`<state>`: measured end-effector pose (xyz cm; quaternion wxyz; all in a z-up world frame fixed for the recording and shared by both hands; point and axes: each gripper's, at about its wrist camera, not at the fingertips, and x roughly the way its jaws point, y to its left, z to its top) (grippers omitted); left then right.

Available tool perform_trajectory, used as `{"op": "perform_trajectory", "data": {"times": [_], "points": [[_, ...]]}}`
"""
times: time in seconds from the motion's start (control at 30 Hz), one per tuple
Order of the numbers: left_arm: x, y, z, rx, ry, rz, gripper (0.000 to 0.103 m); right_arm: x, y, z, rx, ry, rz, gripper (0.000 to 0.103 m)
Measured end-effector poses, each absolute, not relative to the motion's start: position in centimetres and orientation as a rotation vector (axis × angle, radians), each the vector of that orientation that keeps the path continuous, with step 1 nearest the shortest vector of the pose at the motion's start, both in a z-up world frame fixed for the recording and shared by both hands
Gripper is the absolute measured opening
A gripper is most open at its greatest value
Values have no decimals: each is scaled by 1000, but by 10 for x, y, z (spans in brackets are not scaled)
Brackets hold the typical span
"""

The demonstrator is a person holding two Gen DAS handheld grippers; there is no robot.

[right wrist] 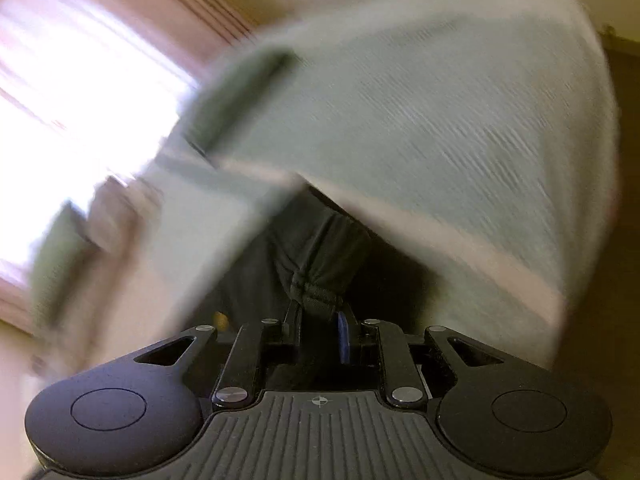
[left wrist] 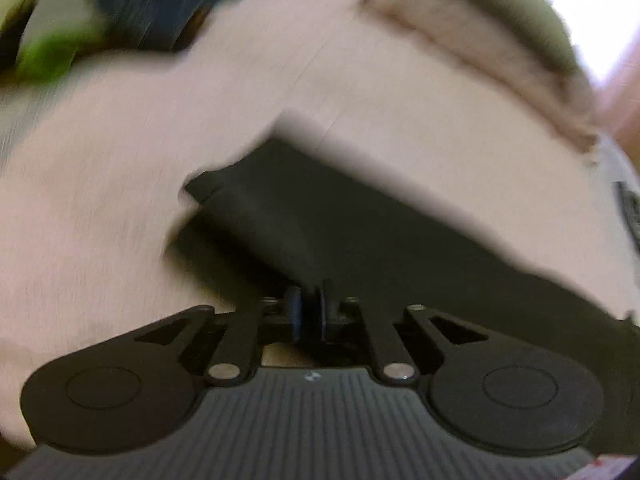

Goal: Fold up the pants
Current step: 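Lift the trousers with both grippers and lay one leg over the other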

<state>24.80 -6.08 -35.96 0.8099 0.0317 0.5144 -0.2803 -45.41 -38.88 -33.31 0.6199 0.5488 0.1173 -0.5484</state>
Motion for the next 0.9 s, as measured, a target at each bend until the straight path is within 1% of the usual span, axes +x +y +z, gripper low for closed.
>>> {"op": "perform_trajectory", "data": {"times": [0.03, 0.07, 0.1, 0.17, 0.23, 0.27, 0.3, 0.4, 0.5, 0.63, 0.9], "points": [[246, -56, -366, 19, 1100, -582, 9, -455, -388, -350, 1313, 319, -1286, 15], [246, -52, -367, -31, 1095, -566, 10, -455, -387, -358, 1333, 316, -1300, 15], [248, -49, -367, -84, 1098, -554, 15, -456, -385, -363, 1344, 285, -1304, 16], [252, -47, -368, -136, 1107, -546, 17, -457, -384, -365, 1370, 230, -1305, 20], [254, -45, -369, -142, 1115, -542, 16, -458, -385, -366, 1382, 225, -1298, 20], [255, -46, -370, -148, 1120, -538, 13, -459, -385, -366, 1386, 229, -1294, 20], [255, -45, -370, -146, 1122, -529, 6, -459, -386, -366, 1389, 229, -1292, 20], [251, -48, -362, -129, 1098, -549, 3, -456, -389, -360, 1355, 258, -1300, 17], [245, -52, -354, -110, 1068, -570, 2, -457, -392, -350, 1313, 256, -1293, 15], [243, -44, -359, -102, 1102, -574, 3, -460, -395, -344, 1296, 253, -1274, 14], [241, -44, -344, -122, 1054, -607, 3, -461, -396, -330, 1279, 226, -1252, 14]]}}
